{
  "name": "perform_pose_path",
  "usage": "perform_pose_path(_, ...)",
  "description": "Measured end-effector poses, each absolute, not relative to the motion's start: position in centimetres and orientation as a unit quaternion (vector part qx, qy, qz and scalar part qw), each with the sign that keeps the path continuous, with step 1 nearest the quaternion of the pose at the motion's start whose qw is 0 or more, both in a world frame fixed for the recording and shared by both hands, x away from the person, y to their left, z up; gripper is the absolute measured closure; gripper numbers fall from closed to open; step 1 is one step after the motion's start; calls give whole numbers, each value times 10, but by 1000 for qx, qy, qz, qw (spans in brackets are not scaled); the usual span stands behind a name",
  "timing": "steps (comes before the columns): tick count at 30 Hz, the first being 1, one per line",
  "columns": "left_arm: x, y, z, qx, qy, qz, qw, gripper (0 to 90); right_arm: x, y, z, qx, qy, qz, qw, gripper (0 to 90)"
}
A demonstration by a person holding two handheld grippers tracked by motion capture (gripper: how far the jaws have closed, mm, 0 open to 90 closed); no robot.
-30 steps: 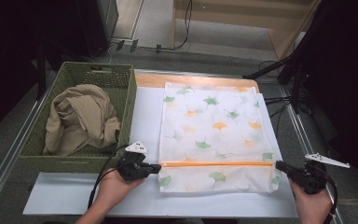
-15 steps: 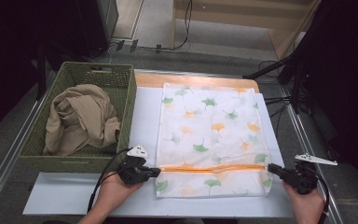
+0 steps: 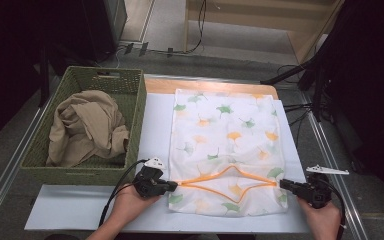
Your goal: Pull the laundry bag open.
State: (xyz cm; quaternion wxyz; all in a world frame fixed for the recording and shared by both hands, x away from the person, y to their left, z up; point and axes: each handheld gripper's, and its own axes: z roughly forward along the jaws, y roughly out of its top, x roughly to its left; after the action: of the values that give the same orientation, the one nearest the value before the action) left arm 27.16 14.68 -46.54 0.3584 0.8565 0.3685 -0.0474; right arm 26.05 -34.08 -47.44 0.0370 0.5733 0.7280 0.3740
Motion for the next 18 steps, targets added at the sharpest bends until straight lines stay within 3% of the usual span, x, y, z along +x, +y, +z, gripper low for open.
perform_pose_path(13,249,157,-457,858,362,-64,359,900,258,-316,-474,535,757,374,9,842)
perform_pose_path(18,260,149,-467,852,363,-79,370,899,262,-301,-474,518,769,374,2,830)
